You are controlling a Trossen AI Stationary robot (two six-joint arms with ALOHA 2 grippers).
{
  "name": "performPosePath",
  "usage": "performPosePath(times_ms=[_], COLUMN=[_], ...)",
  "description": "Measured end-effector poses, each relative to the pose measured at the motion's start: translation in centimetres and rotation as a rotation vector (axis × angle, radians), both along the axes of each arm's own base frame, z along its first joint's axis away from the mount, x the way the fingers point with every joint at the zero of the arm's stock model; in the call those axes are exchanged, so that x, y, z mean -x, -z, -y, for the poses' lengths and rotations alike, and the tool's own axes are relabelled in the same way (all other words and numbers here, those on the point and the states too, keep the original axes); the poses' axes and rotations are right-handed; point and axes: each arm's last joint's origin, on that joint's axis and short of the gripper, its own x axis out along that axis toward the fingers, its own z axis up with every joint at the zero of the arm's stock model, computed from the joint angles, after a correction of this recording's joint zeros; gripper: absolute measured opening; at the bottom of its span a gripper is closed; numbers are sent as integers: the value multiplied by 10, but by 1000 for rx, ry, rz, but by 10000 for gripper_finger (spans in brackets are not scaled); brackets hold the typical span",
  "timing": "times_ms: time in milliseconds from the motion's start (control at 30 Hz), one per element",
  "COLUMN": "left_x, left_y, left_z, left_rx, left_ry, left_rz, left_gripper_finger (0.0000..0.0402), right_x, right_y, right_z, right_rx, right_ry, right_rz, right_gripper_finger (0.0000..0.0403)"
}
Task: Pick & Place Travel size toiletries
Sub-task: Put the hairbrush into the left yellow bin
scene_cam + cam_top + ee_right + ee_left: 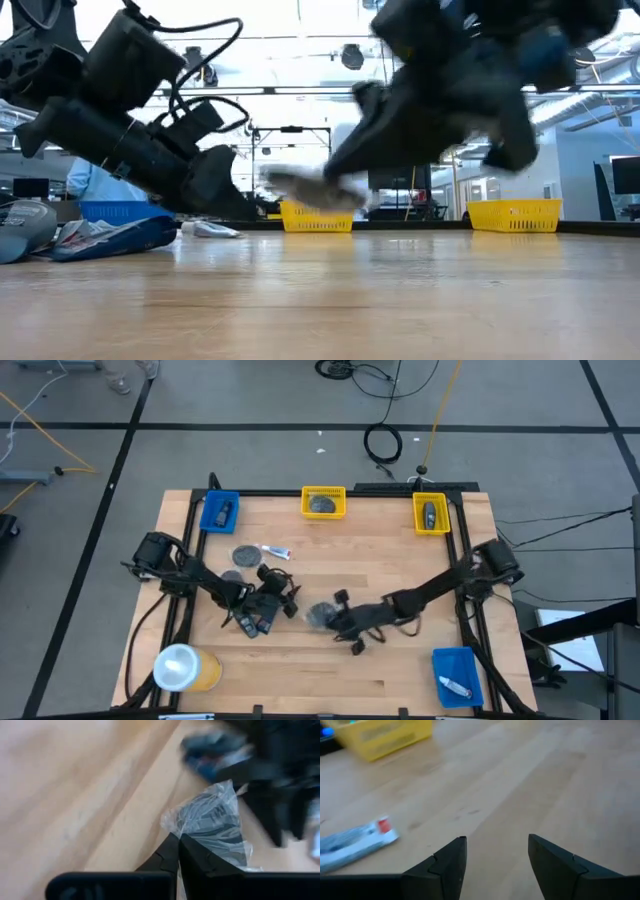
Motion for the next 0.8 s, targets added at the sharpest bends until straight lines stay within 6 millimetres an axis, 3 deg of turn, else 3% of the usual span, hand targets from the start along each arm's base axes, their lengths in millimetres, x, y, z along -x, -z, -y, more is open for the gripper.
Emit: performPosePath(times_ms=[267,400,800], left_x=[-13,-21,-69], left_y=[-16,-24,-65], left_z=[8,6,16], left_rx=[42,59,-78], left_ry=[255,311,498], left_rz=[138,220,329], left_gripper_finger=[212,212,212], right_x=[72,91,79], right_y=[-22,-25,-32], right_z=[34,45,43], right_rx=[-265,-377,-419], right_ry=[-79,-160,-255], right_rz=[403,534,536], right_gripper_finger=[1,1,1])
